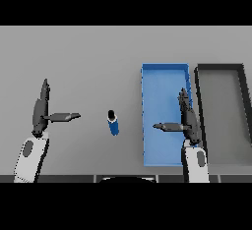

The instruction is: Pick up the blue pipe and place it into the blue bin.

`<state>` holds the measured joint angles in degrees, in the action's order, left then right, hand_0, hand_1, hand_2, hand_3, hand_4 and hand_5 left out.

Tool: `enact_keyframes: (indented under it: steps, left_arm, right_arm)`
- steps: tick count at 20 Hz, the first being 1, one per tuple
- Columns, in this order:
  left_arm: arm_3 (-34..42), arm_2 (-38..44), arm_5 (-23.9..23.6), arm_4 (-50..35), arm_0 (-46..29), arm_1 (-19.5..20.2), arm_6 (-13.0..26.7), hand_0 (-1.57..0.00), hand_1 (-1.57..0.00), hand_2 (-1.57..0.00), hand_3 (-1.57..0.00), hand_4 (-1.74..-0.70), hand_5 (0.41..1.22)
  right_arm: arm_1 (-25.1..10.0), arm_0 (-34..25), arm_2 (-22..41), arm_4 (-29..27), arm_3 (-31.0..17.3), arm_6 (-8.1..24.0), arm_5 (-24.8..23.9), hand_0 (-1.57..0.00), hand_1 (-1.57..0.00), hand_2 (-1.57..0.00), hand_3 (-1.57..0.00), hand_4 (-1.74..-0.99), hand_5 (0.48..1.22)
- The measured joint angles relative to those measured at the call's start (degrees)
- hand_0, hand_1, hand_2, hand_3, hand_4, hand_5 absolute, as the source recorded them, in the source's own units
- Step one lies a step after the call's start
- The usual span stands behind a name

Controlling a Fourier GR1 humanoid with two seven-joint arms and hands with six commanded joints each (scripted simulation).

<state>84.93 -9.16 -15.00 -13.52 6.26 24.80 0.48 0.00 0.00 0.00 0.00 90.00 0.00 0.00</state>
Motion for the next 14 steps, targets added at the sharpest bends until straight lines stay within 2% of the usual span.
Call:
enact_keyframes:
  steps: [6, 7, 8, 10, 14]
  left_arm:
    - [0.1, -1.2, -0.8, 1.0, 1.1, -1.1, 0.7, 0.00, 0.00, 0.00, 0.00, -0.97, 0.593]
    - [0.3, -2.4, 4.7, 1.4, -0.7, 2.7, -3.2, 0.00, 0.00, 0.00, 0.00, -0.96, 0.592]
    - [-0.6, -2.9, 8.6, 1.6, -1.8, 5.4, -5.5, 0.00, 0.00, 0.00, 0.00, -0.96, 0.590]
    - [-1.0, -3.6, 11.9, 1.9, -2.4, 7.3, -7.8, 0.00, 0.00, 0.00, 0.00, -0.96, 0.592]
    - [-0.8, -4.2, 15.8, 0.9, -2.9, 8.9, -9.5, 0.00, 0.00, 0.00, 0.00, -0.97, 0.594]
  right_arm:
    - [-1.2, -1.1, -1.2, -1.0, -0.8, 0.5, 0.6, 0.00, 0.00, 0.00, 0.00, -1.205, 0.629]
    - [-5.2, 1.3, 0.1, 3.0, 1.5, -5.4, 1.4, 0.00, 0.00, 0.00, 0.00, -1.201, 0.628]
    - [-7.4, 2.8, 1.2, 5.8, 2.7, -7.7, 1.7, 0.00, 0.00, 0.00, 0.00, -1.197, 0.627]
    - [-9.4, 4.9, 2.4, 8.1, 4.7, -8.5, 2.3, 0.00, 0.00, 0.00, 0.00, -1.193, 0.622]
    - [-9.4, 5.7, 3.4, 8.8, 6.0, -7.1, 2.8, 0.00, 0.00, 0.00, 0.00, -1.197, 0.621]
